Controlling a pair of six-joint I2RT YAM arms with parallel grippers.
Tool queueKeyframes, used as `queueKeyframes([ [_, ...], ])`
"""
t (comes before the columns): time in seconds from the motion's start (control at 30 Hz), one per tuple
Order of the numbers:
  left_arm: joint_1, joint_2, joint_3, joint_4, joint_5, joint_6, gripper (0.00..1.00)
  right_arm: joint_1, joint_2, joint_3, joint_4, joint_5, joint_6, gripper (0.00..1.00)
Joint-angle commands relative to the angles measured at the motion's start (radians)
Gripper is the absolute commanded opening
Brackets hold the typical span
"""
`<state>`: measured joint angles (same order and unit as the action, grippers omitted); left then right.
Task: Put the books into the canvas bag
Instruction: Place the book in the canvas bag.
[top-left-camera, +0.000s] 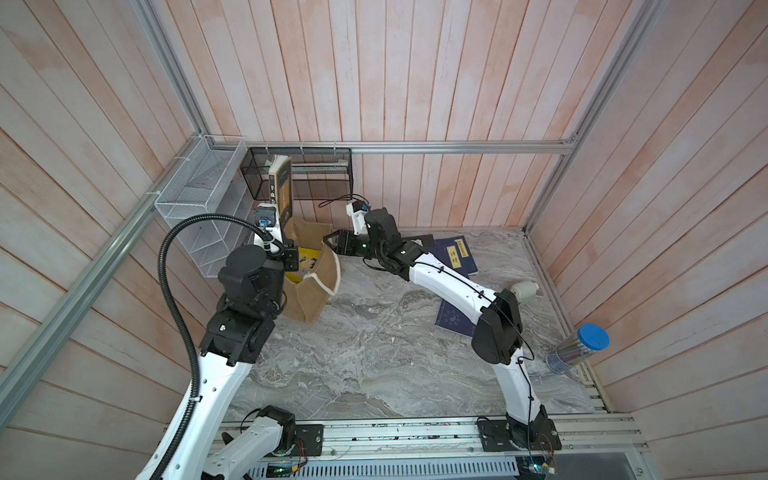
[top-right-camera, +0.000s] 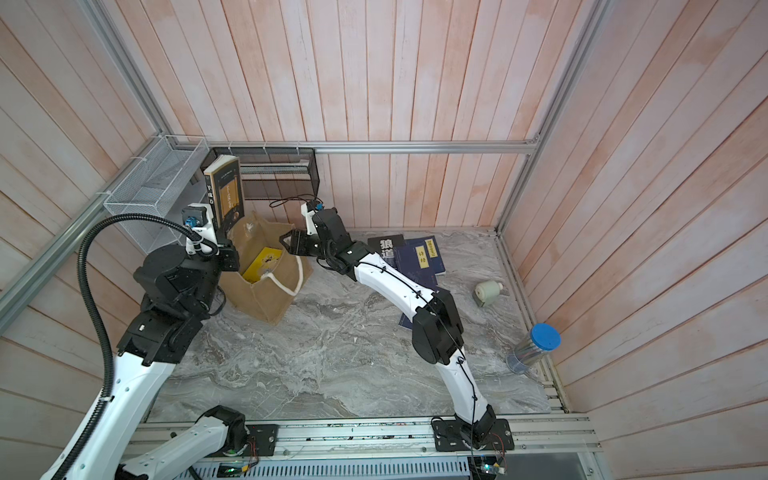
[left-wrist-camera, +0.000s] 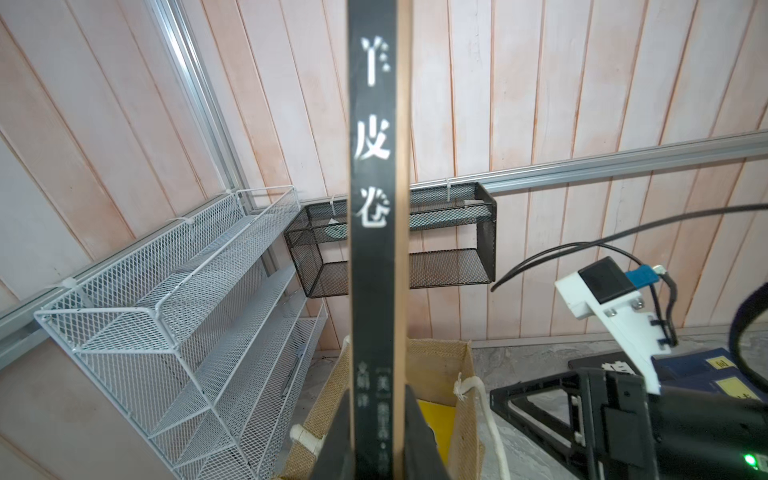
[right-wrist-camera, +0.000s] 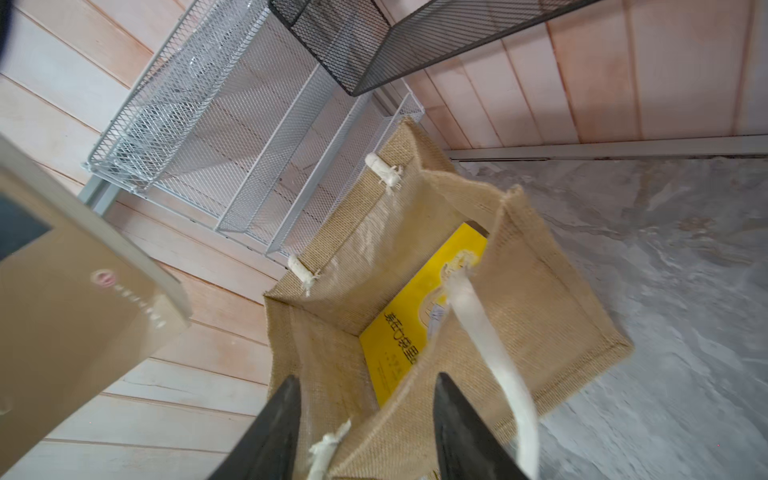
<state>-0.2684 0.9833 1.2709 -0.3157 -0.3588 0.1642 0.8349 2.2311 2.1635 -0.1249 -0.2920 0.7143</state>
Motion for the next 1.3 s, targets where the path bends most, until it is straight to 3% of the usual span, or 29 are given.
queueKeyframes([
  [0.0, 0.093, 0.042, 0.063, -0.003, 0.224, -0.053, 0.0, 0.008, 0.084, 0.109, -0.097, -0.027, 0.004, 0.53],
  [0.17, 0.217, 0.116, 0.088, -0.082, 0.379, -0.06, 0.0, 0.009, 0.121, 0.14, -0.142, -0.023, 0.005, 0.51],
  [0.3, 0.253, 0.155, 0.1, -0.157, 0.444, -0.052, 0.0, 0.009, 0.122, 0.124, -0.147, -0.026, 0.007, 0.45],
  [0.67, 0.256, 0.263, 0.218, -0.437, 0.516, -0.008, 0.0, -0.015, 0.109, 0.112, -0.114, -0.081, 0.001, 0.0],
  [0.93, 0.256, 0.302, 0.246, -0.515, 0.433, 0.05, 0.0, -0.047, 0.048, 0.042, -0.068, -0.102, -0.009, 0.0],
  [1.27, 0.248, 0.407, 0.312, -0.595, 0.412, 0.07, 0.0, -0.051, -0.006, -0.011, -0.036, -0.108, 0.015, 0.01],
])
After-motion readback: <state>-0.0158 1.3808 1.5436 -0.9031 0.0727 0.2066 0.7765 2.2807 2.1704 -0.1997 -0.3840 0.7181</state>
